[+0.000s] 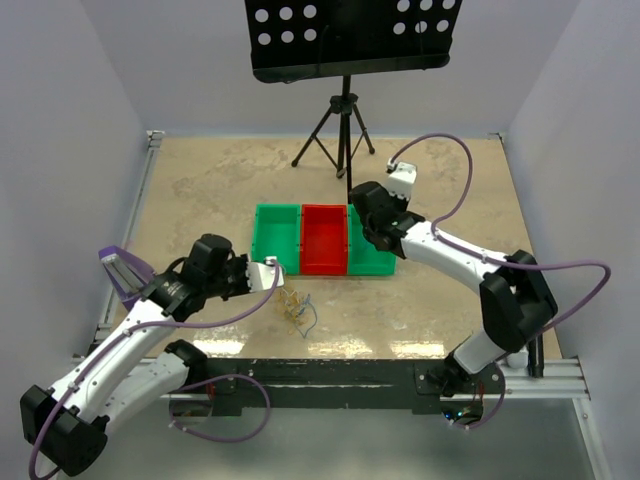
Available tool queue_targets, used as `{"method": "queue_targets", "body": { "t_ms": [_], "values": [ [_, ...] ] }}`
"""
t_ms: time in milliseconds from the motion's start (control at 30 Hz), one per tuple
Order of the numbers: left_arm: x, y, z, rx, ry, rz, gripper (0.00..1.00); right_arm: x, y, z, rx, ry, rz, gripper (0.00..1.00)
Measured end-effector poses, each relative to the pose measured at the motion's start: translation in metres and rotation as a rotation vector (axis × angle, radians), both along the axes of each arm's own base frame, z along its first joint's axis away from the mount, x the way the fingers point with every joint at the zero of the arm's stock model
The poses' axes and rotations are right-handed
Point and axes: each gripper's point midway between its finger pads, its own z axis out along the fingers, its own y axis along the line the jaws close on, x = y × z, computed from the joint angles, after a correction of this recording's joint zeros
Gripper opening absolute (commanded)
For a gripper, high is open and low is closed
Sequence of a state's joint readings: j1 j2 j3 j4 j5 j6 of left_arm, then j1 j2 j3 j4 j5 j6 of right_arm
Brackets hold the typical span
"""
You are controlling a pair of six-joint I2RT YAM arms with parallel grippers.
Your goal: Untangle the cables
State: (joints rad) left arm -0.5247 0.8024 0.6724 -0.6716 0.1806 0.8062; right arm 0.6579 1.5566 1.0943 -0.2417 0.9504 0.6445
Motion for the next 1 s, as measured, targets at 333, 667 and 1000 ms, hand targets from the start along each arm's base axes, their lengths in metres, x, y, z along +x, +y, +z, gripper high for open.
{"method": "queue_targets", "body": {
  "t_ms": [333, 667, 1000],
  "values": [
    [0.001, 0.0, -0.002, 0.006, 0.005, 0.001, 0.0, 0.003, 0.007, -0.04, -0.033, 0.084, 0.012, 0.0],
    [0.001, 0.0, -0.003, 0.008, 0.009, 0.001, 0.0, 0.002, 0.022, -0.09, -0.008, 0.189, 0.05, 0.0],
    [0.001, 0.0, -0.003, 0.01, 0.006, -0.001, 0.0, -0.003, 0.036, -0.104, 0.067, 0.234, 0.098, 0.33]
  ]
}}
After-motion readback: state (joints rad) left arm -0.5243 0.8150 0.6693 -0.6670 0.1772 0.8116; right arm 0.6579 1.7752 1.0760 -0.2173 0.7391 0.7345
